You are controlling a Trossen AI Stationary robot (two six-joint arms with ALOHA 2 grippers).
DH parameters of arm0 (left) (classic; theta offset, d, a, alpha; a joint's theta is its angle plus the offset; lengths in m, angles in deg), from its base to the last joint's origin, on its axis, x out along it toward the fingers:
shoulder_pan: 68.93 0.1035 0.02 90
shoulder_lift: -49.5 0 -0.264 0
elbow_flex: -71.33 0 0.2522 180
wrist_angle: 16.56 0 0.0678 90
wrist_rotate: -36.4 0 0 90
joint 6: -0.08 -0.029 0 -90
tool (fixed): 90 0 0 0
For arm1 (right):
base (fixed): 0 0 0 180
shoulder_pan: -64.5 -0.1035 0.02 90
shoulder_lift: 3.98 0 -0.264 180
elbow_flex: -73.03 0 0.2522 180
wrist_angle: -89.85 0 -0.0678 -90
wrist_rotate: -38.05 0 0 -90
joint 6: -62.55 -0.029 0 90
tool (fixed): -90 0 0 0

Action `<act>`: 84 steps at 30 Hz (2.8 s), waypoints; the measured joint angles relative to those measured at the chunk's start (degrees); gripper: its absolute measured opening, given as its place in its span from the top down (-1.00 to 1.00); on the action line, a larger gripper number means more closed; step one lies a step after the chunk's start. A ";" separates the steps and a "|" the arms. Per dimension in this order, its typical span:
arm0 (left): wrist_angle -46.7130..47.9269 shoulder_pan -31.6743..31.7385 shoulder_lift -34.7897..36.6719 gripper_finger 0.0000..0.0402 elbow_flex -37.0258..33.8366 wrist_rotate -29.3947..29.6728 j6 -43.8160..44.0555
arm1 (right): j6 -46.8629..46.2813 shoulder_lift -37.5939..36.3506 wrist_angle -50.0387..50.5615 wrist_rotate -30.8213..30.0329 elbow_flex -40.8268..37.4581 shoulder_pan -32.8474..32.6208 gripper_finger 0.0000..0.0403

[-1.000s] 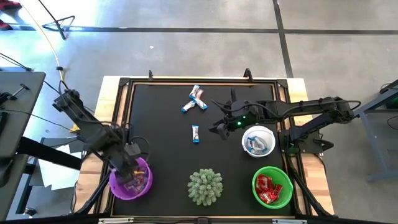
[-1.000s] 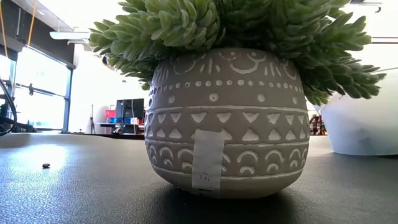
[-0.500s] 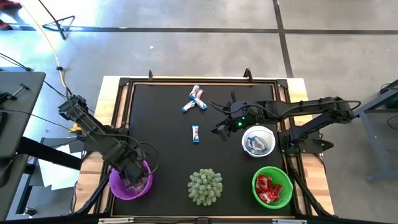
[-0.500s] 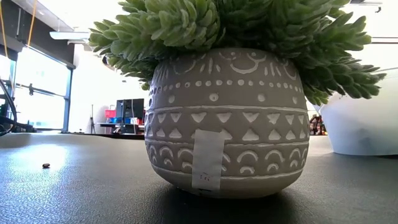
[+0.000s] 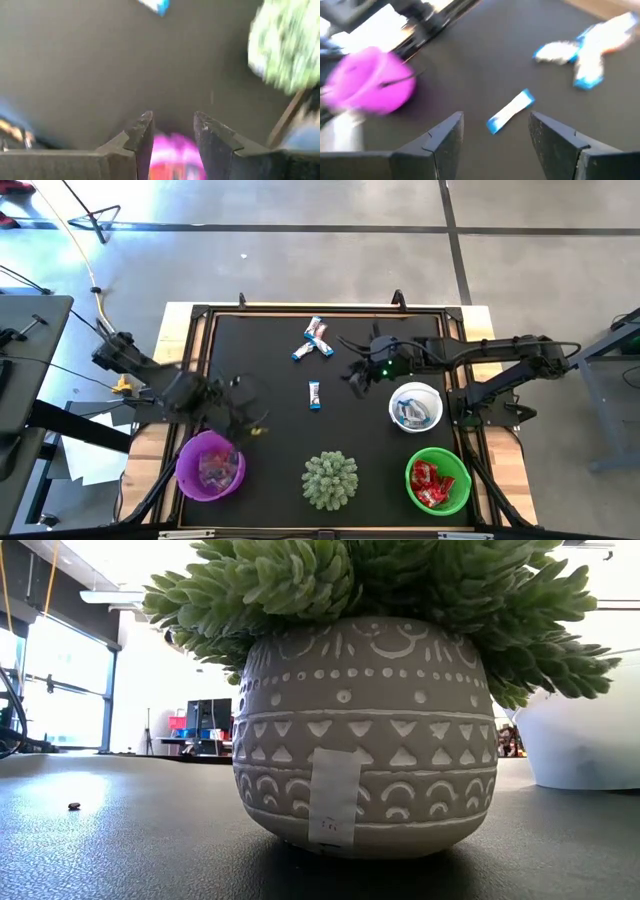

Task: Sort candy
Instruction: Put the transparent candy wrapper into the purple bucket

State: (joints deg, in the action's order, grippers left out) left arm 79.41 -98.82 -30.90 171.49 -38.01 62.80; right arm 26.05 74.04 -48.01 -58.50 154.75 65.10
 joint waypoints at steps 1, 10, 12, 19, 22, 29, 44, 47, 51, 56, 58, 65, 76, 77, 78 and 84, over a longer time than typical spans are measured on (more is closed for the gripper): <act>-0.01 1.01 0.00 0.37 1.47 2.78 -0.03 | 1.95 0.00 -0.39 -3.09 0.00 0.38 -0.09; -1.03 5.81 0.08 0.37 12.95 27.25 -0.76 | -8.93 2.85 -1.79 -19.86 0.00 2.97 -0.09; -1.18 6.39 0.18 0.37 14.66 30.65 -4.42 | -10.51 4.33 -2.24 -21.54 0.00 3.34 -0.09; -1.11 11.07 3.86 0.37 16.39 34.87 -15.52 | -14.59 11.75 -5.79 -21.74 0.00 5.64 -0.09; -1.30 13.70 6.42 0.37 16.36 38.35 -21.48 | -15.12 14.18 -11.09 -21.75 0.00 7.14 -0.09; -1.48 20.49 12.62 0.37 16.37 42.70 -31.61 | -21.92 20.53 -18.59 -19.59 0.00 12.69 -0.09; -2.06 27.18 18.37 0.37 16.34 42.02 -48.24 | -34.96 31.82 -34.64 -5.15 0.00 19.12 -0.09; -2.73 28.43 18.69 0.37 16.34 42.06 -49.84 | -36.74 31.87 -31.27 -5.13 0.00 20.47 -0.09; -2.86 30.19 18.73 0.37 16.34 41.97 -49.93 | -35.53 31.89 -24.04 -4.49 2.08 22.28 -0.09; -3.56 32.69 18.71 0.37 16.34 41.97 -49.96 | -28.67 31.89 -15.58 -3.34 8.25 24.16 -0.09; -4.08 33.66 18.71 0.37 16.34 41.97 -49.96 | -25.87 32.03 -12.96 -3.31 11.40 25.02 -0.09; -4.16 36.09 18.71 0.37 16.34 41.96 -51.88 | -18.99 38.42 2.83 3.72 23.10 29.14 -0.09; -4.13 38.71 18.53 0.37 16.32 40.03 -52.48 | -14.98 50.44 9.04 7.25 39.61 28.90 -0.09; -4.13 38.89 18.53 0.37 16.32 39.99 -52.48 | -14.69 51.26 10.38 6.60 40.72 28.87 -0.09; -4.11 39.01 18.53 0.37 16.32 39.86 -52.50 | -14.61 52.15 11.73 6.19 41.89 28.89 -0.09; -4.11 39.65 18.56 0.37 16.32 38.17 -55.77 | -14.43 56.42 16.66 7.73 44.84 29.09 -0.09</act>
State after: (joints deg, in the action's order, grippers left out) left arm 75.31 -59.17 -12.34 187.81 0.16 7.02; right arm 11.62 130.46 -31.34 -50.78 199.59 94.19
